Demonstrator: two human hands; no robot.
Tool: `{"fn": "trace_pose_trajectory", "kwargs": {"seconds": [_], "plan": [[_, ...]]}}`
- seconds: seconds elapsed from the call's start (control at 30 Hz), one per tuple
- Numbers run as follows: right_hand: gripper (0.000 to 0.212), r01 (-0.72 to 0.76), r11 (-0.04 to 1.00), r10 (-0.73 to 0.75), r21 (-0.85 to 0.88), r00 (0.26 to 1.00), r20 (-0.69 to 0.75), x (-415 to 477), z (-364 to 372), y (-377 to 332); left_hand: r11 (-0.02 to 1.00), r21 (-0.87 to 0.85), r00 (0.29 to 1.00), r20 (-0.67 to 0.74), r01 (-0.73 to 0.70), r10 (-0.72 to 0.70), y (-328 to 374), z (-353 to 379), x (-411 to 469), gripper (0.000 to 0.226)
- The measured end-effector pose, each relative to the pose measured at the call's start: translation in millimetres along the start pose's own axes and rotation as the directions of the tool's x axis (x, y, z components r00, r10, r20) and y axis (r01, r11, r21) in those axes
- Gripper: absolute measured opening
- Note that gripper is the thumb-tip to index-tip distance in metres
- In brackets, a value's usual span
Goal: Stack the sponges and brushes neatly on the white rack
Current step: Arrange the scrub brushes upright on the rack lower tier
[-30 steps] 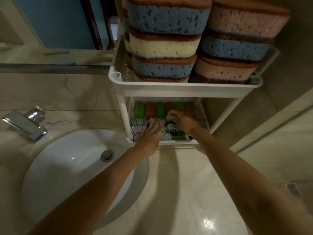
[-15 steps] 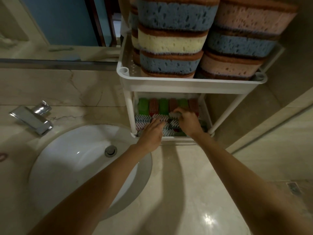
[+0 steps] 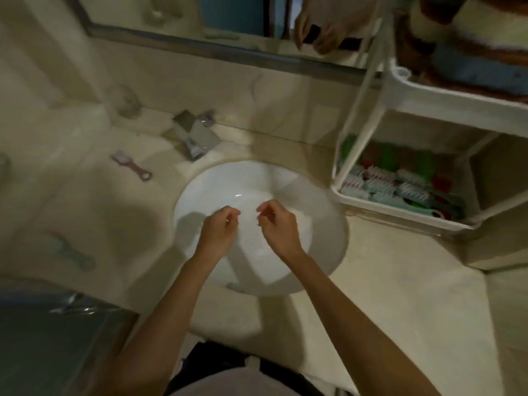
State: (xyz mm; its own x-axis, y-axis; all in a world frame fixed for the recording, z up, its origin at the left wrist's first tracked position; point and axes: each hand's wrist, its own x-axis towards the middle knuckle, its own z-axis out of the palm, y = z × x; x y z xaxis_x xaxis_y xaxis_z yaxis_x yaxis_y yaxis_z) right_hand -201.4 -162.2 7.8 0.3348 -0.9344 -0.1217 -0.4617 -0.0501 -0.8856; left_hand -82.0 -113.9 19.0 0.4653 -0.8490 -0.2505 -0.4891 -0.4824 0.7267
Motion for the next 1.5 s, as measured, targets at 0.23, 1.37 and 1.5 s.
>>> {"fn": "trace_pose_trajectory", "kwargs": {"seconds": [0.23,1.37,1.5], "plan": [[0.023,0.081,0.983,-0.006,-0.165,0.911,0.413,10.7,128.6,-61.1,0.970,0.024,0.948,-0.223,0.240,-0.229,-108.7,-107.0,9.4,0.024],[0.039,0.229,0.648,0.102,-0.727,0.919,0.380,203.1,314.1,-137.8,0.867,-0.362,0.764,-0.431,0.341,-0.480,-209.9,-228.0,124.8,0.050],[0.025,0.334,0.564,-0.012,-0.755,0.918,0.397,194.6,300.0,-139.3,0.893,-0.356,0.820,-0.398,0.276,-0.412,-200.8,-228.3,119.6,0.039]]}}
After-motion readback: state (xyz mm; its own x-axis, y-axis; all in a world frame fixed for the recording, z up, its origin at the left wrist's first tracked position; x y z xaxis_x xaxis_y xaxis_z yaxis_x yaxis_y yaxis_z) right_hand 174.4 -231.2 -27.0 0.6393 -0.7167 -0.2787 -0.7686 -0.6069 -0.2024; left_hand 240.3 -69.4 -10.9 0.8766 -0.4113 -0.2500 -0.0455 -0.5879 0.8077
